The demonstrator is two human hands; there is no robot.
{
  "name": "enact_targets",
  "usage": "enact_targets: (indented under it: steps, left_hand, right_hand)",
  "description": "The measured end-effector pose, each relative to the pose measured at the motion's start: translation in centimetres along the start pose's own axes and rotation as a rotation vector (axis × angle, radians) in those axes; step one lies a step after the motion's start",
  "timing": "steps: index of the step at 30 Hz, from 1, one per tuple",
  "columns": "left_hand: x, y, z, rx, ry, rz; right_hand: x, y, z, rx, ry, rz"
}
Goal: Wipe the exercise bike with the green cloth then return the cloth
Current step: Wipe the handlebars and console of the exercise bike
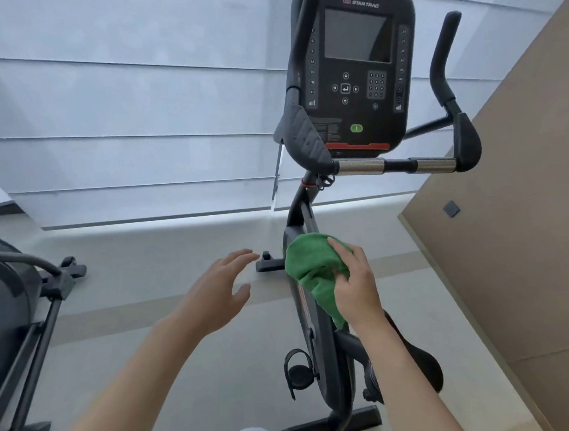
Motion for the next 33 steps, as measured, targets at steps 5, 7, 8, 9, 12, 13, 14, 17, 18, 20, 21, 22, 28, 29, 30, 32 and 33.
enact_targets:
  steps: [5,7,8,9,12,13,14,17,18,20,21,22,28,29,30,32,33]
  left_hand:
    - [1.6,0.2,-3.1,-0.038,-0.058,0.041]
    - [1.8,1.0,-4.3,-0.049,-0.071,0.069]
    - [1.8,1.5,-4.9,-0.057,-0.072,0.085]
    - [1.8,2.0,-5.5,-0.072,-0.077,0.098]
    - [1.6,4.0,-7.4,-0.105,-0.086,0.128]
    - [1.4,4.7,-7.9,-0.11,-0.089,0.139]
    - [1.2,5.5,-8.4,-0.116,-0.09,0.151]
    - [0.2,8.1,-9.2,-0.117,-0.095,0.19]
    - [-0.2,9.1,-9.3,-0.115,-0.099,0.201]
    - [-0.8,11.3,-9.5,-0.115,-0.098,0.227]
    - [-1.2,12.4,-9.5,-0.114,-0.096,0.238]
    - [-1.5,13.5,-9.5,-0.115,-0.091,0.25]
    - [-3.0,19.8,-10.9,-0.138,-0.036,0.257]
    - [-3.2,20.8,-11.3,-0.145,-0.028,0.261]
    - [-3.4,21.9,-11.6,-0.157,-0.021,0.265]
    - [-3.8,23.9,-12.3,-0.18,-0.004,0.272]
    - [-4.0,24.7,-12.5,-0.187,0.0,0.274]
  right_hand:
    - [4.6,0.9,1.1,0.016,-0.052,-0.081]
    - [6.4,1.7,1.0,0.029,-0.097,-0.141]
    - [7.2,2.1,0.7,0.029,-0.108,-0.168]
    - [8.1,2.7,0.5,0.024,-0.117,-0.194]
    - [10.3,4.8,-0.5,-0.021,-0.123,-0.25]
    - [11.0,5.5,-0.9,-0.043,-0.127,-0.268]
    - [11.5,6.2,-1.4,-0.062,-0.132,-0.286]
    - [12.0,8.1,-2.7,-0.104,-0.14,-0.303]
    - [12.0,8.7,-3.2,-0.118,-0.142,-0.302]
    - [11.6,10.0,-4.1,-0.143,-0.149,-0.309]
    - [11.3,10.9,-4.5,-0.157,-0.154,-0.315]
    - [11.0,11.8,-4.8,-0.173,-0.158,-0.322]
    - [11.0,18.3,-6.0,-0.217,-0.106,-0.344]
    - [11.1,19.4,-6.1,-0.221,-0.093,-0.352]
    - [11.3,20.6,-6.1,-0.224,-0.075,-0.359]
    - [11.5,23.1,-6.1,-0.232,-0.031,-0.357]
    - [11.7,24.2,-5.9,-0.239,-0.019,-0.353]
Point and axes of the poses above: each hand's wrist, its own y-axis towards the middle knuckle, its own z-axis out of the palm, x = y × z, the point moved 3 cm from there along y, towards the middle knuckle, and after that the axes turned 1 degree about x, right-handed, at the moved point
